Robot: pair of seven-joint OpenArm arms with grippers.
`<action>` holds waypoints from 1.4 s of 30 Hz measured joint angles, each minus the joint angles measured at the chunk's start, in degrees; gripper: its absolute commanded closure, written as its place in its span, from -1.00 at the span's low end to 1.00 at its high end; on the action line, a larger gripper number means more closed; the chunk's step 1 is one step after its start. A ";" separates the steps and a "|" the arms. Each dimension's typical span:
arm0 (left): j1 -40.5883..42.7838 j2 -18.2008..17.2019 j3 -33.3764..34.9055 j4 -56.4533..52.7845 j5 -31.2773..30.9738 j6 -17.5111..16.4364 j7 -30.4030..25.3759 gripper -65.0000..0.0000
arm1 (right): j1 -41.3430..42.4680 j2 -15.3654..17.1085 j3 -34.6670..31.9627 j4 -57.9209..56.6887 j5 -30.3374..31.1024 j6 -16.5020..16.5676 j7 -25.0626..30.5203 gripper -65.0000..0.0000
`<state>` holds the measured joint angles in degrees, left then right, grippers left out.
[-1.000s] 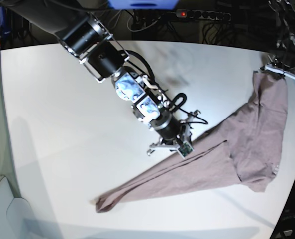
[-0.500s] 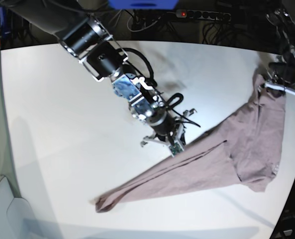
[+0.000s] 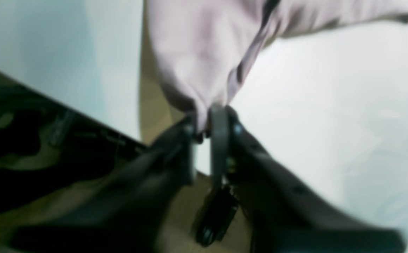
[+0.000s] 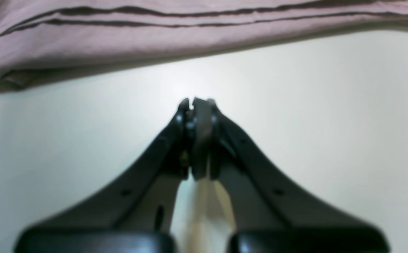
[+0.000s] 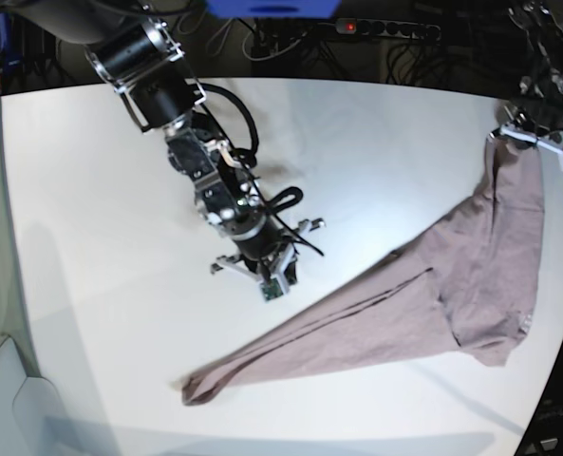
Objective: Layout the t-shirt on the table in an organized manner, then fold the t-shirt properly
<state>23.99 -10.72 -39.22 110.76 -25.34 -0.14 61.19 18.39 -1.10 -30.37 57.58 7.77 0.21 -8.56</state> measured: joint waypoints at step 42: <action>-39.04 12.00 24.50 -42.07 12.92 0.76 -23.54 1.00 | -19.04 16.79 9.40 24.30 0.02 -0.02 -7.87 1.00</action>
<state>-15.05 1.28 -14.72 68.69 -12.43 0.62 37.65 -0.64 15.68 -20.97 81.89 7.79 0.19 -16.43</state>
